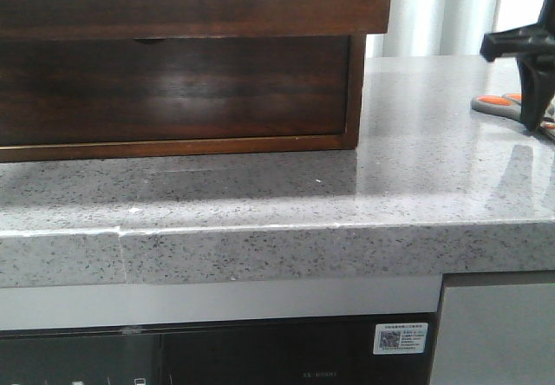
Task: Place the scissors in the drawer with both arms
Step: 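Lower the right gripper onto the grey-and-orange scissors and grasp them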
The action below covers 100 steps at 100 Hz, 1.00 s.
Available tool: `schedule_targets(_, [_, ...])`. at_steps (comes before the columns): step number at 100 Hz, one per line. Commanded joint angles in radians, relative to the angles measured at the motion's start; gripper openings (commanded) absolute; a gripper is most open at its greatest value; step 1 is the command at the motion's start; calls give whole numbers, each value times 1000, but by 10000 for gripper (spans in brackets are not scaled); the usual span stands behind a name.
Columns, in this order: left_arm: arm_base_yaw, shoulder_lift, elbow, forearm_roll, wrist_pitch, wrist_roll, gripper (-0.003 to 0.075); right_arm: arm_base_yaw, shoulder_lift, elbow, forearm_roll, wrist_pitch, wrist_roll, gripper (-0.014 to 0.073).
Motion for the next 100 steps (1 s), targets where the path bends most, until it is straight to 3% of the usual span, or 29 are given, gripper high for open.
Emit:
schedule_targets(1, [-7,5,-28,-26,-41,-14,307,-5,-42,-33,-7,-42,0,262])
schedule_targets(49, [-7,5,-28,-26,-43,-14,307,-5,17,-36,-7,-28,0,254])
schedule_targets(56, [-7,5,-28,-26,-43,-14,307,-5,18,-36,-7,-27,0,197])
schedule_targets(76, [-7,5,-28,-26,-43,-14,307,-5,17,-36,-7,-19,0,-115])
schedule_targets(100, [-7,5,-28,-26,-43,-14,307,-5,-11,-36,-7,-15,0,-124])
